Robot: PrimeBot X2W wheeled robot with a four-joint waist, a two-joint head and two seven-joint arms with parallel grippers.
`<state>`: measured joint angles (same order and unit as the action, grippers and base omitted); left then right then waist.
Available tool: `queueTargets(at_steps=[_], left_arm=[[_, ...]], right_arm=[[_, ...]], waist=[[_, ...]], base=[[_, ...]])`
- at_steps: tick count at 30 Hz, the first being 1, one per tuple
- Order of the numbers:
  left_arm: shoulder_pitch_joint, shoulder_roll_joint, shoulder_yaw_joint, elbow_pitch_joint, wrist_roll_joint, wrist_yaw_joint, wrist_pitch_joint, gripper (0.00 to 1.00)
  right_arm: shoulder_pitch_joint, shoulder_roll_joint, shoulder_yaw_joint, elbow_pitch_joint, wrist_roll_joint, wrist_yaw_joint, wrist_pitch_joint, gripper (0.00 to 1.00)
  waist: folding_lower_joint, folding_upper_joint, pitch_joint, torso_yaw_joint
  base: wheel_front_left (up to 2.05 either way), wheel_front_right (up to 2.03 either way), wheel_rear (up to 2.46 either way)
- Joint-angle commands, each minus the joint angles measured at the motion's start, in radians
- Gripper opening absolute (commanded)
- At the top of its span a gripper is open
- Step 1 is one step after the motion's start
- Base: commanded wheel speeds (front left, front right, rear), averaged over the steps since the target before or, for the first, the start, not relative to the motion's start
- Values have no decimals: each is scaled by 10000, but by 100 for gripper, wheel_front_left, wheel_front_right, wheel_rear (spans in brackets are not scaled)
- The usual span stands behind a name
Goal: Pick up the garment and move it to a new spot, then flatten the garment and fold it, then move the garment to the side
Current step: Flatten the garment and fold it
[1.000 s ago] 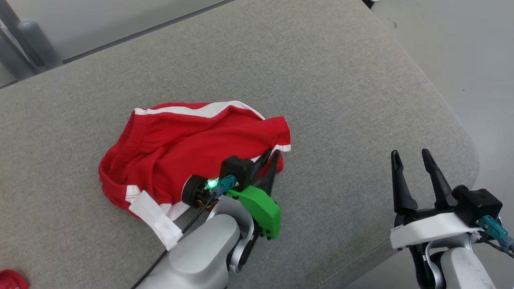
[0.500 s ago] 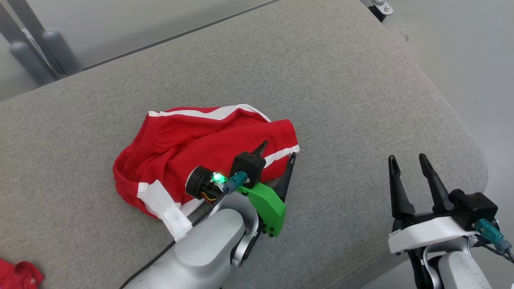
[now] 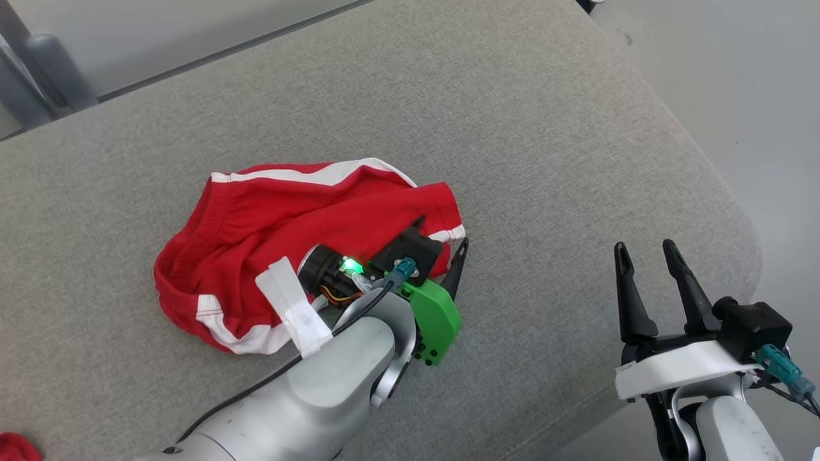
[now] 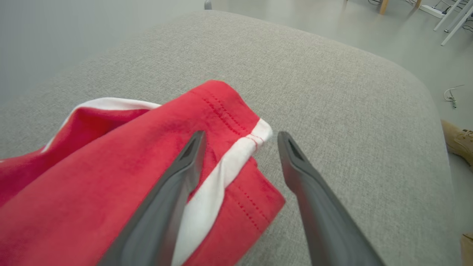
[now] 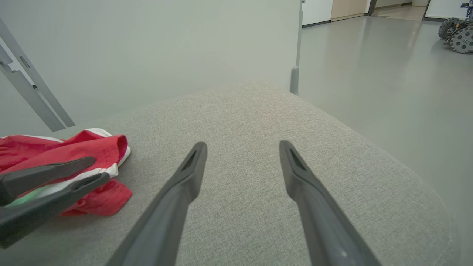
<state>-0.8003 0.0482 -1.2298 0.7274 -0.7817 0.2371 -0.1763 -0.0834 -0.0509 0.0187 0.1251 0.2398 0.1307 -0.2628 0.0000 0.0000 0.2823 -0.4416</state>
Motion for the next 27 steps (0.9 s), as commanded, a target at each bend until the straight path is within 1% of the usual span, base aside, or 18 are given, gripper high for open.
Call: queueTargets(at_steps=[1,3,7,8,9,11,12,20,24,26,27], left_arm=[[-276,43,-24,128,7,103,13,100],[-447,45,-104,251,79,170,54,100],[-633,45,-260,461,205,112,261,100],[-619,43,-282,488,138,68,314,89],[-606,45,-302,515,79,38,342,67],[-555,43,-328,542,-66,-1,402,5],[-555,45,-339,539,-55,-27,397,0],[-554,42,-172,-67,-904,-167,205,0],[-305,48,-127,-536,-1380,-228,168,0],[-189,42,-135,-787,-1586,-321,124,0],[-52,34,-145,-1016,-1731,-445,102,0]], right_arm=[[-51,4,-30,11,57,1,-31,100],[-24,4,-40,36,91,1,-31,100],[-65,4,39,82,161,1,-31,100],[-92,2,51,88,173,1,-31,100],[-117,2,59,93,202,1,-31,100],[-123,2,35,100,226,1,-31,100],[-127,2,11,99,230,1,-31,100],[-39,3,-160,109,98,1,-31,100],[86,4,-250,74,17,1,-31,100],[103,3,-288,62,-21,1,-31,100],[112,1,-313,58,-50,1,-31,100]], waist=[[0,0,151,-138],[0,0,196,-158],[0,0,241,-204],[0,0,246,-207],[0,0,243,-205],[0,0,232,-181],[0,0,225,-160],[0,0,39,228],[0,0,-103,575],[0,0,-155,736],[0,0,-194,825]], base=[[0,0,0],[0,0,0],[0,0,0],[0,0,0],[0,0,0],[0,0,0],[0,0,0],[0,0,0],[0,0,0],[0,0,0],[0,0,0]])
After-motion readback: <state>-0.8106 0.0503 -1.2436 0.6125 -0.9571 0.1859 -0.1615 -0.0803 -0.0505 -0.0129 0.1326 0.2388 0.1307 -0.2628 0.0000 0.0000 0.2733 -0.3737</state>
